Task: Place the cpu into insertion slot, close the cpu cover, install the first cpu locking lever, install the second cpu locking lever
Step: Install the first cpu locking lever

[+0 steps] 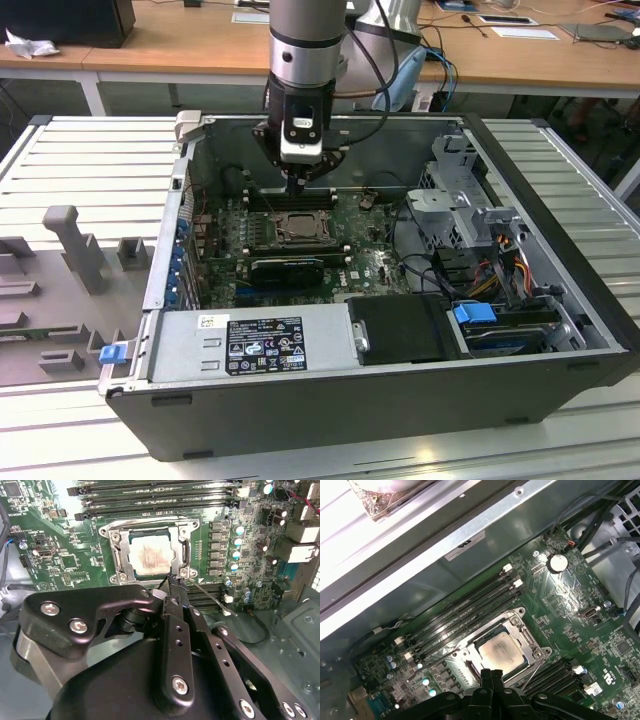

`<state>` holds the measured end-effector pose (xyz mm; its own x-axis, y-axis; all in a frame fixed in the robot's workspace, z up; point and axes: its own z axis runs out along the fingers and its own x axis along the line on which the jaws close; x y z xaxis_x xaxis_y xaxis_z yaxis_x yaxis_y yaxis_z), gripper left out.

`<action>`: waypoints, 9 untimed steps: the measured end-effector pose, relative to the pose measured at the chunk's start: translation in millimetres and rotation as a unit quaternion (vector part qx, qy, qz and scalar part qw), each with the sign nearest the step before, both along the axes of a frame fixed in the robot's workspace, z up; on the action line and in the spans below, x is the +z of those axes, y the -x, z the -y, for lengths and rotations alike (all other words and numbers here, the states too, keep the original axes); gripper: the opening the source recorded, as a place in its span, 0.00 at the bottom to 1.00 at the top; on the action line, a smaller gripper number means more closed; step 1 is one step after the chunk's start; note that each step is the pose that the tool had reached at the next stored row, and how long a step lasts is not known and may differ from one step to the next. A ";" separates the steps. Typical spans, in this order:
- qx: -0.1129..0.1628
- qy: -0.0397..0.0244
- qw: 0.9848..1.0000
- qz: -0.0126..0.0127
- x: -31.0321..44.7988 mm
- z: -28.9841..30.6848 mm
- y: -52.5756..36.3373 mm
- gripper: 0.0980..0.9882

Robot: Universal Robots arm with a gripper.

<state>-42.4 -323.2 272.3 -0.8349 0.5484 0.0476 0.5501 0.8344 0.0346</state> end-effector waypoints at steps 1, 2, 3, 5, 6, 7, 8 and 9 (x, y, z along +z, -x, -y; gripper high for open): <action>0.003 0.000 1.000 0.000 0.0 0.0 0.0 0.01; 0.007 0.000 1.000 0.000 0.0 0.0 0.0 0.01; 0.010 0.000 1.000 0.000 0.0 0.0 0.0 0.01; 0.016 0.000 1.000 0.000 0.0 0.0 0.0 0.01; 0.020 0.000 1.000 0.000 0.0 0.0 0.0 0.01; 0.023 0.000 1.000 0.000 0.0 0.0 0.0 0.01; 0.028 0.000 1.000 0.000 0.0 0.0 0.0 0.01; 0.031 0.000 1.000 0.000 0.0 0.0 0.0 0.01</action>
<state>-42.4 -323.2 272.3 -0.8672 0.4956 0.0476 0.4973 0.8669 0.0346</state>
